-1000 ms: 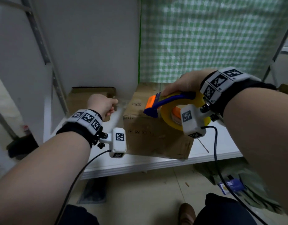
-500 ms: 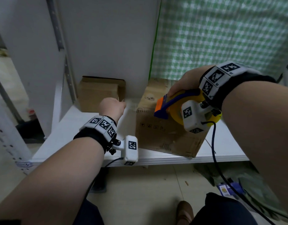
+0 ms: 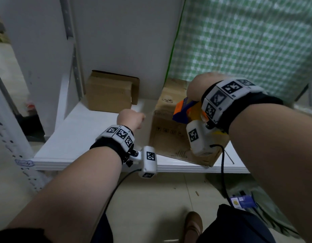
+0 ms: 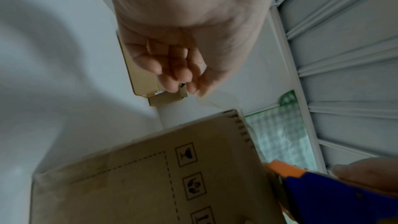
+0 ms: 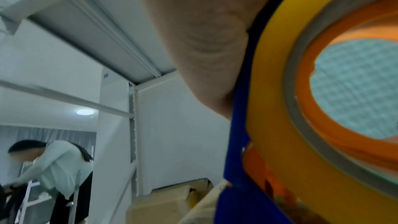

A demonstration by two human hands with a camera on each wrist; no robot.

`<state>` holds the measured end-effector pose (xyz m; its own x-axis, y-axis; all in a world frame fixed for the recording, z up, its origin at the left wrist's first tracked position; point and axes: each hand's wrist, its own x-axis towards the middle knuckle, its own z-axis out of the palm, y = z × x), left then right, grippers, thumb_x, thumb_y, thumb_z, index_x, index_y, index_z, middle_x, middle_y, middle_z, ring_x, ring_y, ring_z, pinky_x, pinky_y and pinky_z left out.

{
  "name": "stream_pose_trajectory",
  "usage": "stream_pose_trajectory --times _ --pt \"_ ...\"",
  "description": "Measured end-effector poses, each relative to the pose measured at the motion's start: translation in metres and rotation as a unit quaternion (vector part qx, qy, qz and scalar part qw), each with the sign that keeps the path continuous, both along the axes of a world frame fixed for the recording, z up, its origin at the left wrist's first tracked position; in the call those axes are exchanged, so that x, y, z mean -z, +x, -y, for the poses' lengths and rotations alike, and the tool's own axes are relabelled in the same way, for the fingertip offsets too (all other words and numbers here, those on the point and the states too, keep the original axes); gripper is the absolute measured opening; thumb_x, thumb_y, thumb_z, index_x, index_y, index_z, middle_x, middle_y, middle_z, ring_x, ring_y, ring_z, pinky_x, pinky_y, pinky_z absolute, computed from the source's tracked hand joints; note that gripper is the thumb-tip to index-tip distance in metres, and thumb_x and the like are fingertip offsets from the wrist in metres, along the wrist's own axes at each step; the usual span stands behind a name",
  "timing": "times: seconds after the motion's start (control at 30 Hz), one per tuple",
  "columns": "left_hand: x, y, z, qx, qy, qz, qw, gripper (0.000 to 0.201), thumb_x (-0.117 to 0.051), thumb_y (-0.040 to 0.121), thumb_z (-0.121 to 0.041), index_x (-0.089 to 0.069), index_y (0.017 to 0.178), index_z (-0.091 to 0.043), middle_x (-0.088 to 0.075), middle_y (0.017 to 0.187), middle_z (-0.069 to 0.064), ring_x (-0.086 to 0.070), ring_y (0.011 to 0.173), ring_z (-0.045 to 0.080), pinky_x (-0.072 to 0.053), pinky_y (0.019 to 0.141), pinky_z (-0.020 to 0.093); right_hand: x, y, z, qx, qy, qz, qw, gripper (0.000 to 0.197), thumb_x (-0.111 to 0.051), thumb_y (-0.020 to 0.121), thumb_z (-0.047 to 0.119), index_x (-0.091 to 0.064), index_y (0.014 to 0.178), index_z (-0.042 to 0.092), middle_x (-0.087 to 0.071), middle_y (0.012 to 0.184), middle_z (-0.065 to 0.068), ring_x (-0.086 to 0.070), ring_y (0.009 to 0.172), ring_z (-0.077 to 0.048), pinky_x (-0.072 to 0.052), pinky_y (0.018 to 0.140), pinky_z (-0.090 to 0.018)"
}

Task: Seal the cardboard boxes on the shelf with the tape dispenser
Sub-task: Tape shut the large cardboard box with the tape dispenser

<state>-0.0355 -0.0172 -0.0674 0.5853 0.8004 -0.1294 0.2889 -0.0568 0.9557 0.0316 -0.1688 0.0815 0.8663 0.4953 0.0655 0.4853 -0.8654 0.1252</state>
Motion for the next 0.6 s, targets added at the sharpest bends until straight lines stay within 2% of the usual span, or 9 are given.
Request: stream_pose_trajectory --times 0.03,0.1,0.17,0.3,0.37,0.43,0.5,0.57,0.6 --pt "0.002 0.0 0.001 0.005 -0.023 0.01 1.0 0.014 -0.059 0.082 -0.013 -0.06 0.071 -0.004 -0.059 0.07 0.009 -0.052 0.051 0.021 -0.037 0.05 0.022 0.002 0.004 -0.004 0.017 -0.016 0.03 0.999 0.033 -0.048 0.092 0.033 -0.058 0.12 0.017 -0.056 0.123 -0.008 -0.053 0.116 -0.033 -0.042 0.085 -0.044" --pt "0.004 -0.002 0.006 0.019 -0.068 0.029 0.997 0.017 -0.058 0.084 -0.012 -0.058 0.069 -0.006 -0.06 0.072 0.008 -0.05 0.048 0.018 -0.034 0.044 0.019 0.004 0.007 -0.013 0.079 -0.075 0.051 0.993 0.036 -0.046 0.095 0.034 -0.053 0.125 0.015 -0.051 0.133 -0.009 -0.047 0.123 -0.033 -0.034 0.104 -0.052" --pt "0.006 -0.002 0.009 0.044 -0.104 0.028 0.993 0.019 -0.057 0.087 -0.015 -0.059 0.07 -0.007 -0.059 0.071 0.007 -0.051 0.053 0.018 -0.037 0.049 0.023 0.006 0.007 -0.022 0.092 -0.099 0.065 0.989 0.034 -0.045 0.095 0.033 -0.055 0.121 0.014 -0.052 0.131 -0.011 -0.047 0.123 -0.032 -0.028 0.109 -0.052" --pt "0.004 -0.003 0.01 0.116 -0.125 -0.019 0.985 0.02 -0.053 0.087 -0.021 -0.059 0.071 -0.01 -0.055 0.068 0.006 -0.054 0.061 0.021 -0.041 0.062 0.026 0.015 0.012 -0.028 0.1 -0.118 0.111 0.982 0.022 -0.041 0.094 0.028 -0.055 0.094 0.011 -0.058 0.109 -0.011 -0.053 0.113 -0.032 -0.029 0.108 -0.051" --pt "0.0 -0.008 0.007 0.155 -0.109 -0.055 0.98 0.023 -0.051 0.088 -0.025 -0.057 0.072 -0.01 -0.055 0.071 0.007 -0.054 0.063 0.021 -0.04 0.063 0.026 0.02 0.014 -0.032 0.115 -0.119 0.115 0.98 0.021 -0.039 0.097 0.023 -0.054 0.096 0.009 -0.056 0.114 -0.016 -0.049 0.118 -0.036 -0.024 0.11 -0.054" --pt "-0.007 -0.015 0.003 0.197 -0.053 -0.12 0.972 0.026 -0.052 0.091 -0.031 -0.06 0.081 -0.008 -0.059 0.077 0.007 -0.055 0.067 0.021 -0.042 0.059 0.025 0.021 0.012 -0.034 0.127 -0.104 0.111 0.98 0.023 -0.039 0.097 0.02 -0.057 0.094 0.006 -0.056 0.115 -0.018 -0.049 0.117 -0.037 -0.027 0.109 -0.052" --pt "-0.011 -0.018 -0.002 0.219 0.047 -0.191 0.956 0.028 -0.055 0.092 -0.033 -0.065 0.091 -0.007 -0.064 0.086 0.007 -0.059 0.076 0.023 -0.043 0.06 0.026 0.018 0.008 -0.034 0.128 -0.114 0.12 0.978 0.026 -0.043 0.093 0.026 -0.054 0.078 0.009 -0.058 0.091 -0.013 -0.057 0.103 -0.032 -0.037 0.102 -0.047" --pt "-0.012 -0.015 -0.01 0.183 0.078 -0.137 0.97 0.025 -0.052 0.092 -0.026 -0.066 0.09 -0.006 -0.067 0.088 0.009 -0.06 0.08 0.023 -0.043 0.061 0.026 0.016 0.004 -0.034 0.126 -0.119 0.124 0.977 0.027 -0.047 0.09 0.029 -0.051 0.07 0.011 -0.054 0.079 -0.011 -0.059 0.095 -0.029 -0.04 0.098 -0.045" --pt "-0.014 -0.013 -0.011 0.172 0.041 -0.063 0.982 0.025 -0.048 0.094 -0.024 -0.065 0.092 -0.006 -0.066 0.09 0.01 -0.059 0.083 0.023 -0.043 0.065 0.026 0.014 0.002 -0.035 0.128 -0.124 0.121 0.977 0.028 -0.048 0.09 0.03 -0.051 0.07 0.011 -0.055 0.08 -0.011 -0.06 0.095 -0.029 -0.041 0.098 -0.045"
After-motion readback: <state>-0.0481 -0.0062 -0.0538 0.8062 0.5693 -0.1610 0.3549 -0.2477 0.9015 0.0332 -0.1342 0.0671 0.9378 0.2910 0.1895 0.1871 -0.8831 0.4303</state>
